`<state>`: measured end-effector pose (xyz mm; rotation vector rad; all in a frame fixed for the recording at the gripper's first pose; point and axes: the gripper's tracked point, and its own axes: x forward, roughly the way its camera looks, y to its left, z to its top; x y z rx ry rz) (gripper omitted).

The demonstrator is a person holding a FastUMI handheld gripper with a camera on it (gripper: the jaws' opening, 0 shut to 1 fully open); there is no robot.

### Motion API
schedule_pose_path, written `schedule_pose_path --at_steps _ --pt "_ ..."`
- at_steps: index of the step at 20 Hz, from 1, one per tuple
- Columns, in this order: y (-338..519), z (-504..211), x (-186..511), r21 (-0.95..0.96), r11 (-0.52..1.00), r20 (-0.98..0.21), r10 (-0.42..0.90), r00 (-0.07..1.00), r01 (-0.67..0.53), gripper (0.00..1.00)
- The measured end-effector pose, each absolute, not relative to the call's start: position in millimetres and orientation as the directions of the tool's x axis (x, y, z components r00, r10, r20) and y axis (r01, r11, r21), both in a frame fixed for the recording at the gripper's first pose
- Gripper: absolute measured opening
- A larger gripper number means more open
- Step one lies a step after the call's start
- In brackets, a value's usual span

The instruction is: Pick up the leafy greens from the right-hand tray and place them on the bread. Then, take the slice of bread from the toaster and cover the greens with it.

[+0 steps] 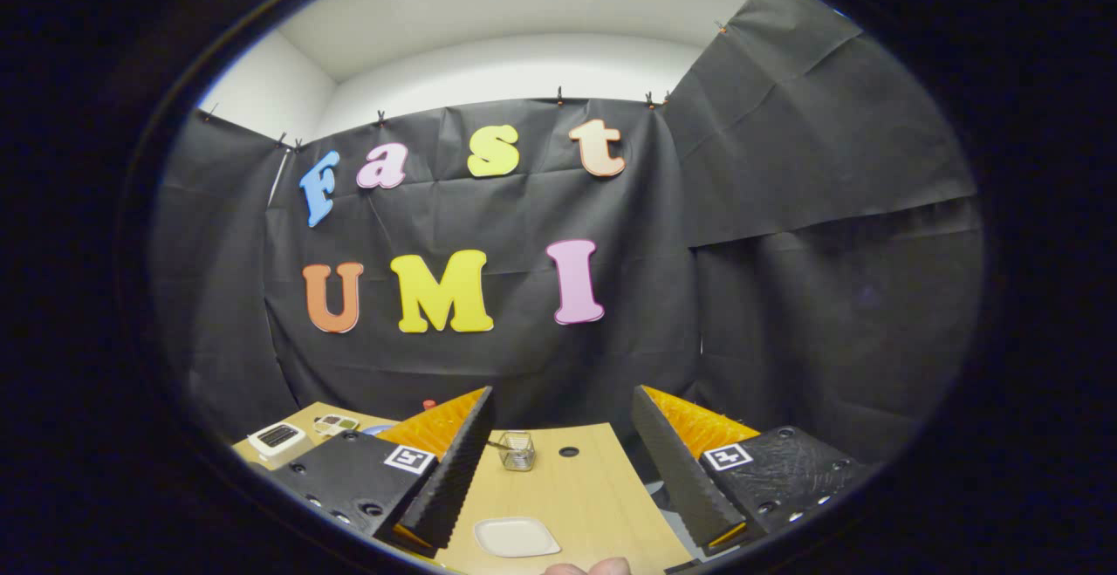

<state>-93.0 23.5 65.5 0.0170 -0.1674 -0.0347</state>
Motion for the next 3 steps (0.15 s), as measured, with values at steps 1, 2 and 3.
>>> schedule_pose_path --at_steps 1,2,3 --pt "23.9 65.7 -92.0 0.025 0.999 0.167 -0.042 0.985 0.038 0.96" --pt "26.6 66.3 -91.4 0.031 0.999 0.165 -0.042 0.985 0.037 0.96" --pt "29.8 65.5 -91.0 0.034 0.999 0.163 -0.040 0.986 0.035 0.96"
